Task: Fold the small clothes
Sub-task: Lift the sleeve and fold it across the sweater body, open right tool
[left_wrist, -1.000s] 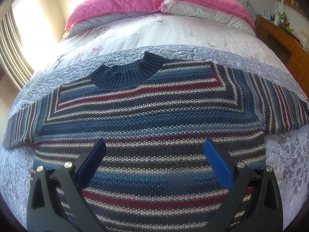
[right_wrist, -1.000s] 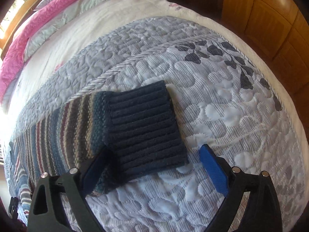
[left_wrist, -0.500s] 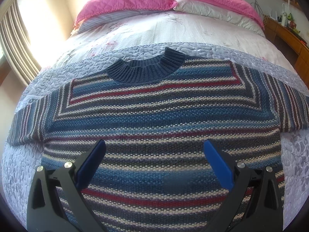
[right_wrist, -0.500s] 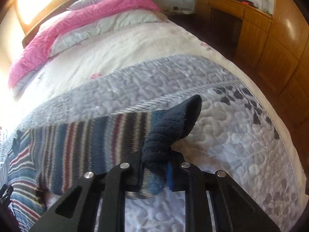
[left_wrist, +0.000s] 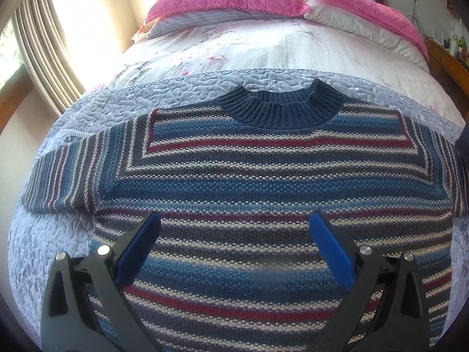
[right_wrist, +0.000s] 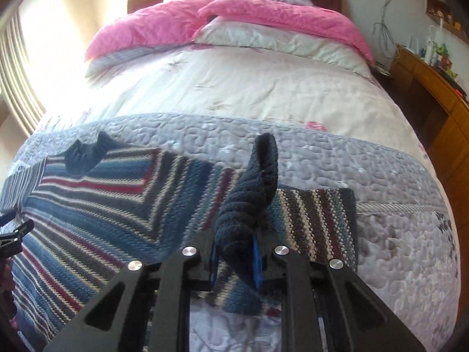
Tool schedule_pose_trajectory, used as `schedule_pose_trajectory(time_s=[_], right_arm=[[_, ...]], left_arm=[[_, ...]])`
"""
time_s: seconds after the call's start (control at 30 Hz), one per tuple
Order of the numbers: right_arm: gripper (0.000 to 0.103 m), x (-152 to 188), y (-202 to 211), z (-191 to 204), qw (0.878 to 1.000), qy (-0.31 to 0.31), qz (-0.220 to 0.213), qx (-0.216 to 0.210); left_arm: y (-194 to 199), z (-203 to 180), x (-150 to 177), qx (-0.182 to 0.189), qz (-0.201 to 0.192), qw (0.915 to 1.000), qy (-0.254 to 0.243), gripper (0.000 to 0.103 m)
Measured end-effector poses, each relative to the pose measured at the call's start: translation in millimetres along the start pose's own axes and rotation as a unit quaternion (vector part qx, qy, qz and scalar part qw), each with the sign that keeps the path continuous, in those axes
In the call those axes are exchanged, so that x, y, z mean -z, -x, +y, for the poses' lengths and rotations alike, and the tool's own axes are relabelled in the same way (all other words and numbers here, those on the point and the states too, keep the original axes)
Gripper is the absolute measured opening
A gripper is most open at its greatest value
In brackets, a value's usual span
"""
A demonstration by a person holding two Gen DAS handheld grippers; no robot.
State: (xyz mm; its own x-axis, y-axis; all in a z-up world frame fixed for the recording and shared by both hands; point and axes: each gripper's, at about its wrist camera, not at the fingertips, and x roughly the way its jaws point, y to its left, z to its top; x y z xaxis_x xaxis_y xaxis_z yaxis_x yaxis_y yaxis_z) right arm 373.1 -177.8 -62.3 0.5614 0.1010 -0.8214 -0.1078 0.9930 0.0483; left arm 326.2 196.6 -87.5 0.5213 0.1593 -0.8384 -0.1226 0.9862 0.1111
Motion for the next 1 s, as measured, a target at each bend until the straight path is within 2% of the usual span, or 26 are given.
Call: schedule_pose_trajectory(time_s=[0.2, 0.23, 0.27, 0.37, 0.5, 0.6, 0.67, 0.73, 0.87, 1.0], right_arm=[[0.019, 9, -28, 53, 0.998, 0.031, 0.025, -0.039], [0.021, 11, -32, 58, 0.998, 0.034, 0.03, -0.042], [0.028, 13, -36, 61, 0.997, 0.035, 0.035, -0.051], [0.042, 21, -40, 62, 0.992, 0.016, 0.046, -0.114], [0.046, 38, -22, 54, 0.988, -0.002, 0.034, -0.15], [0.048, 53, -3, 34, 0.991, -0.017, 0.027, -0.133], [0.049, 65, 3, 19, 0.993, -0.026, 0.041, -0.104], [0.049, 77, 7, 4, 0.993, -0.036, 0.055, -0.1], [0.049, 100, 17, -17, 0.994, -0.041, 0.065, -0.081], [0.049, 116, 26, -26, 0.994, -0.045, 0.059, -0.079]], left_arm=[[-7, 10, 0, 0.0, 0.01, 0.9999, 0.009, 0.1], [-8, 9, 0, 0.001, 0.011, 0.9999, 0.009, 0.1], [-8, 8, 0, 0.002, 0.012, 0.9999, 0.009, 0.1], [-9, -1, -1, 0.014, 0.019, 0.9997, 0.006, 0.1], [-6, -25, -2, 0.041, 0.022, 0.9989, -0.007, 0.1], [-2, -56, -5, 0.08, 0.034, 0.996, -0.023, 0.1], [1, -84, -9, 0.116, 0.042, 0.9917, -0.036, 0.1], [3, -113, -12, 0.148, 0.054, 0.9864, -0.048, 0.1], [-1, -162, -21, 0.216, 0.09, 0.9715, -0.037, 0.1], [-11, -203, -28, 0.259, 0.131, 0.9566, -0.03, 0.1]])
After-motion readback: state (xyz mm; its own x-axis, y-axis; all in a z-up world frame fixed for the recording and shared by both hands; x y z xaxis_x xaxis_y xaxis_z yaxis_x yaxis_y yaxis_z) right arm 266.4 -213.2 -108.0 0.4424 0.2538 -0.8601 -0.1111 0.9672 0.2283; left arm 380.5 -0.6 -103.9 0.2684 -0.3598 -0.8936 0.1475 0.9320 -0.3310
